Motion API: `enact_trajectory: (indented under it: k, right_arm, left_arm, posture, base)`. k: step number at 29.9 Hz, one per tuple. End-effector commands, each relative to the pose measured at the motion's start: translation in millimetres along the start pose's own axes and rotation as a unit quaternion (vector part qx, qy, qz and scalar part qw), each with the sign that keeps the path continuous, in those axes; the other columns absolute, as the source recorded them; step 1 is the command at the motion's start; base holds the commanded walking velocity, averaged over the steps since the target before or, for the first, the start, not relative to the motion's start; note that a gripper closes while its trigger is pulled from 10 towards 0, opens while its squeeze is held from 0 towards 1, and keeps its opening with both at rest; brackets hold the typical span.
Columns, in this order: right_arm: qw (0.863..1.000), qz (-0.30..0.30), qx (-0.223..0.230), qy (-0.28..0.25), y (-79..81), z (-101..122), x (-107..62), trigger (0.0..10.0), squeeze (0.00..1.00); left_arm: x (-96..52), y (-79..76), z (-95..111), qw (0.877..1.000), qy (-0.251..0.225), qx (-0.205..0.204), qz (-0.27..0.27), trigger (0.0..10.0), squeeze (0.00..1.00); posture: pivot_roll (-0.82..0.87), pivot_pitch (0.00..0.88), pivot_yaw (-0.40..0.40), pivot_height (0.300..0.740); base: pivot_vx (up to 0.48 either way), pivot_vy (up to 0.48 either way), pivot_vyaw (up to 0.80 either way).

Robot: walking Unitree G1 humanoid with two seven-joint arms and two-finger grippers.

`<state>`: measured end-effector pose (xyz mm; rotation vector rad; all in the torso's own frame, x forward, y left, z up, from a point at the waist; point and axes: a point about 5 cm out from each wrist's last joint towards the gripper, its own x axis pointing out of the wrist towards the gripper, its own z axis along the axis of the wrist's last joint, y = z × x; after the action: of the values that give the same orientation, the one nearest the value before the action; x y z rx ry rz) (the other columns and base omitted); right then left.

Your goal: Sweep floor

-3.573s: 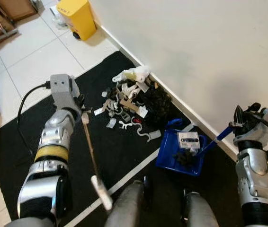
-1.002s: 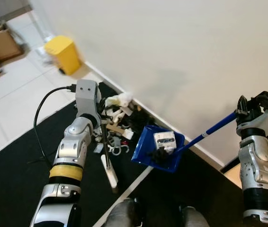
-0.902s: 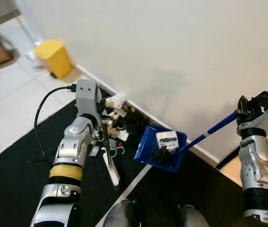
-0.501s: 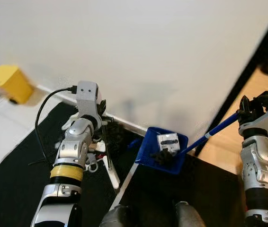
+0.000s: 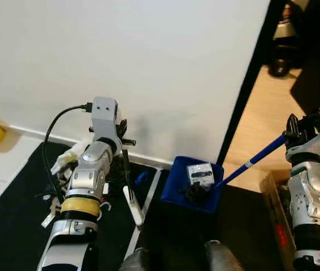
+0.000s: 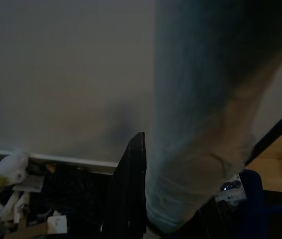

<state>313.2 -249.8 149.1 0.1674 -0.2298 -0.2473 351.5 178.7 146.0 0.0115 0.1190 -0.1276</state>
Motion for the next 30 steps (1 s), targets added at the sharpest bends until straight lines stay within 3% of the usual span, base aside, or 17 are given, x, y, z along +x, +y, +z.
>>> enact_trajectory:
  k: [1, 30]
  right_arm:
    - [1.000, 0.000, 0.009, -0.012, -1.0, 5.2, 1.2, 10.0, 0.00]
    - [1.000, 0.003, 0.005, -0.007, -1.3, 4.7, 1.6, 10.0, 0.00]
  left_arm:
    - [-0.1, -1.8, 1.2, 1.000, -0.008, 0.003, 0.001, 10.0, 0.00]
    - [-0.2, -1.2, -2.6, 1.000, -0.003, 0.000, 0.004, 10.0, 0.00]
  posture:
    - [0.05, 0.127, 0.050, 0.740]
    - [0.05, 0.133, 0.044, 0.740]
  base:
    - [0.000, 0.000, -0.41]
    - [0.000, 0.000, -0.47]
